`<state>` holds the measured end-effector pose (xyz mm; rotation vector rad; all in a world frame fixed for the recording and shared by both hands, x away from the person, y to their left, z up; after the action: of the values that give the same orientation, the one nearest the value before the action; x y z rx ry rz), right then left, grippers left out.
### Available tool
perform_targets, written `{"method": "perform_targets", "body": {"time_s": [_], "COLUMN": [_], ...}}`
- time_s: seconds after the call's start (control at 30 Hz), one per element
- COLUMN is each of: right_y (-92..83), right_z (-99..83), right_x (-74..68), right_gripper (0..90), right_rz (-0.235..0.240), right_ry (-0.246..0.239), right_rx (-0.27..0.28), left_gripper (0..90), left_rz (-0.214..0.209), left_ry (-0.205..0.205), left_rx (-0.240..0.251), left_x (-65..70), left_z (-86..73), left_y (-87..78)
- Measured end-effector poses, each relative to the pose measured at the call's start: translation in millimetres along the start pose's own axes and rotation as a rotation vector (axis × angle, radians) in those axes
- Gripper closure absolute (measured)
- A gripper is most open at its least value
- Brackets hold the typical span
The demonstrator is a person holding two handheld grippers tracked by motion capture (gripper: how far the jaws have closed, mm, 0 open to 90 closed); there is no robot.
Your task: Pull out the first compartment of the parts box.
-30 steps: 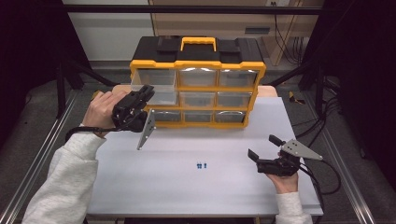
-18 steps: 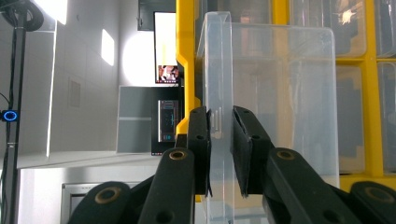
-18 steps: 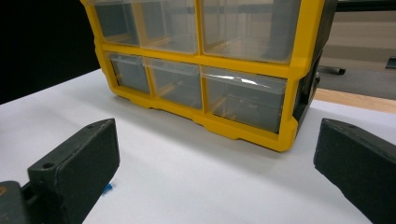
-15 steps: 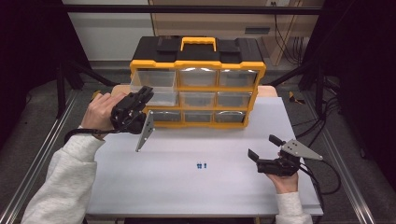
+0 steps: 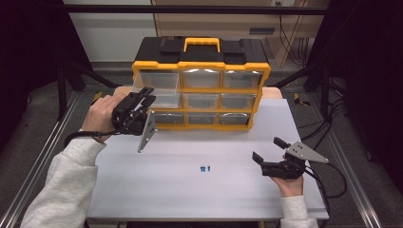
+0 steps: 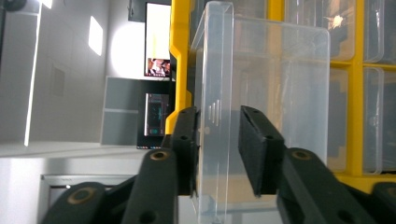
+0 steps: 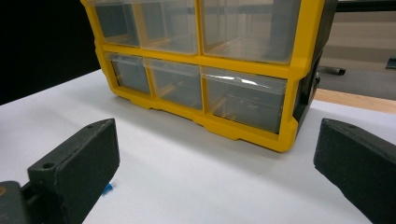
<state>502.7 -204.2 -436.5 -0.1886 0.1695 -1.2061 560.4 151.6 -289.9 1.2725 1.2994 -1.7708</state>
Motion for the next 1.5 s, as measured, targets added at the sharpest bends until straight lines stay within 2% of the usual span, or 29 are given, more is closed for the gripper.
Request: {"method": "perform_targets", "body": {"time_s": [0.07,0.1,0.13,0.17,0.2,0.3,0.37,0.5,0.67,0.83,1.0,1.03,1.07,1.17,1.23,1.33,1.37,1.4,1.5], "right_y": [0.1,0.1,0.0,0.0,0.0,0.0,-0.4,-0.4,-0.3,0.0,0.0,0.0,-0.1,-0.3,-0.3,0.6,0.7,0.7,-0.3], "right_z": [-0.1,-0.2,-0.2,-0.2,-0.2,-0.1,0.1,0.1,0.0,-0.1,-0.5,-0.5,-0.4,-0.3,-0.3,-1.0,-1.0,-1.0,-0.5], "right_x": [0.2,0.2,0.2,0.2,0.2,0.2,0.6,0.6,0.8,0.5,0.2,0.2,0.1,0.5,0.7,0.7,0.7,0.7,0.5], "right_gripper": [0.7,0.6,0.6,0.6,0.6,0.6,0.6,0.6,0.6,0.6,0.6,0.6,0.6,0.6,0.6,0.6,0.6,0.6,0.6], "right_rz": [-0.001,-0.002,-0.002,-0.002,-0.002,-0.002,-0.003,-0.003,-0.004,-0.004,-0.004,-0.004,-0.003,-0.006,-0.005,-0.006,-0.006,-0.006,0.001], "right_ry": [-0.001,0.000,0.000,0.000,0.000,0.000,-0.001,-0.002,-0.002,0.000,0.001,0.001,0.001,-0.001,-0.002,0.000,0.000,0.000,0.001], "right_rx": [0.000,-0.001,-0.001,-0.001,-0.001,0.000,-0.001,-0.001,-0.001,-0.001,-0.004,-0.004,-0.003,-0.004,-0.003,-0.004,-0.004,-0.004,-0.001], "left_gripper": [56.8,53.5,50.1,48.4,45.7,40.5,36.4,30.8,22.7,18.1,16.0,16.0,15.6,13.8,13.2,12.2,11.9,11.5,10.6], "left_rz": [-0.015,-0.015,-0.026,-0.026,-0.039,-0.068,-0.077,-0.093,-0.134,-0.165,-0.186,-0.186,-0.194,-0.222,-0.223,-0.244,-0.249,-0.249,-0.265], "left_ry": [-0.039,-0.039,-0.083,-0.083,-0.123,-0.177,-0.223,-0.287,-0.413,-0.504,-0.568,-0.568,-0.605,-0.668,-0.681,-0.767,-0.785,-0.785,-0.874], "left_rx": [0.005,0.005,0.018,0.018,0.021,0.027,0.045,0.058,0.088,0.122,0.146,0.146,0.160,0.182,0.184,0.207,0.206,0.206,0.219], "left_x": [0.1,0.1,0.3,0.3,0.9,3.7,5.2,7.8,17.7,26.7,35.1,35.1,39.1,47.9,49.4,57.8,60.0,60.0,70.6], "left_z": [-0.1,-0.1,0.4,0.4,0.4,0.2,0.5,-0.8,-2.6,-6.6,-10.6,-10.6,-12.0,-15.4,-16.8,-22.7,-24.5,-24.5,-30.4], "left_y": [-1.6,-1.6,-3.1,-3.1,-4.5,-6.6,-7.9,-11.5,-14.1,-15.0,-17.1,-17.1,-18.6,-20.6,-20.8,-20.7,-20.6,-20.6,-19.7]}}
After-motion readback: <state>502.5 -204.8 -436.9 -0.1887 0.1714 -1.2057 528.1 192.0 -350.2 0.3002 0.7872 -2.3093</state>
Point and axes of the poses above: each handheld gripper's, and its own axes: y roughly forward along the jaws, z roughly out of its top, x roughly to its right, the point moved 9 cm from there along y, roughly forward along the jaws, and after that the axes turned 14 degrees about -z, right-handed, at the moved point
